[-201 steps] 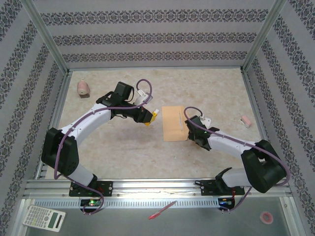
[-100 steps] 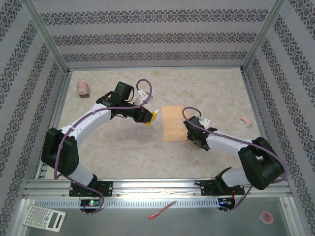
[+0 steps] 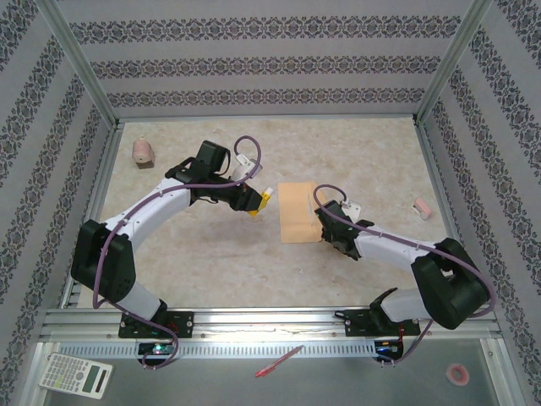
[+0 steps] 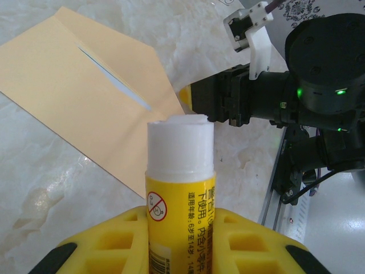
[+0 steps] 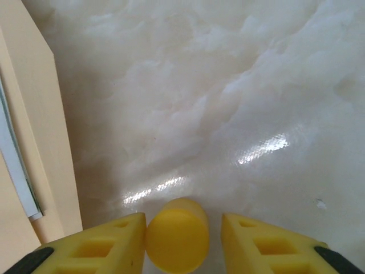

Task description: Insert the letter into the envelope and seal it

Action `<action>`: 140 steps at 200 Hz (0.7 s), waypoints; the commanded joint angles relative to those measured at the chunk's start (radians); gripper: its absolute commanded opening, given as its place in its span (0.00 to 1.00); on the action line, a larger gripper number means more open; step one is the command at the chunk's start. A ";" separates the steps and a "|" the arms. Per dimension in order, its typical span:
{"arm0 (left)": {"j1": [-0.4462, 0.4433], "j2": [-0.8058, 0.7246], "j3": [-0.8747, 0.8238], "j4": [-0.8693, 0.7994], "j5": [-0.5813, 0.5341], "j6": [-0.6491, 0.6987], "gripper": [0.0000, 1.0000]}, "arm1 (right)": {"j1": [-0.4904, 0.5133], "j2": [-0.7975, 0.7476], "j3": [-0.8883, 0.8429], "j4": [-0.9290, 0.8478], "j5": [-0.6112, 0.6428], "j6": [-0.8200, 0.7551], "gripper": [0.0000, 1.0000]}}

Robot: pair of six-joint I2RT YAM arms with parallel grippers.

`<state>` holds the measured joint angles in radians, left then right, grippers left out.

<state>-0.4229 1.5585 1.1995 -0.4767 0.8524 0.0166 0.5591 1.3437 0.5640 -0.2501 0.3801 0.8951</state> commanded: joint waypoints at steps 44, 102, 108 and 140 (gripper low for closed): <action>0.007 -0.043 -0.016 0.155 -0.044 -0.104 0.00 | -0.011 -0.260 0.031 -0.165 0.086 -0.011 0.70; 0.006 -0.084 -0.115 0.572 -0.184 -0.477 0.00 | -0.162 -0.332 0.129 -0.083 -0.230 -0.190 0.96; 0.007 -0.084 -0.117 0.591 -0.206 -0.505 0.00 | -0.177 -0.330 0.139 -0.061 -0.276 -0.201 0.97; 0.007 -0.089 -0.104 0.618 -0.284 -0.588 0.00 | -0.231 -0.276 0.233 0.010 -0.515 -0.259 0.97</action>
<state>-0.4229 1.5013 1.0885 0.0067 0.6514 -0.4343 0.3515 1.0328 0.7094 -0.3199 0.0982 0.7185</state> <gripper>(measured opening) 0.223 0.970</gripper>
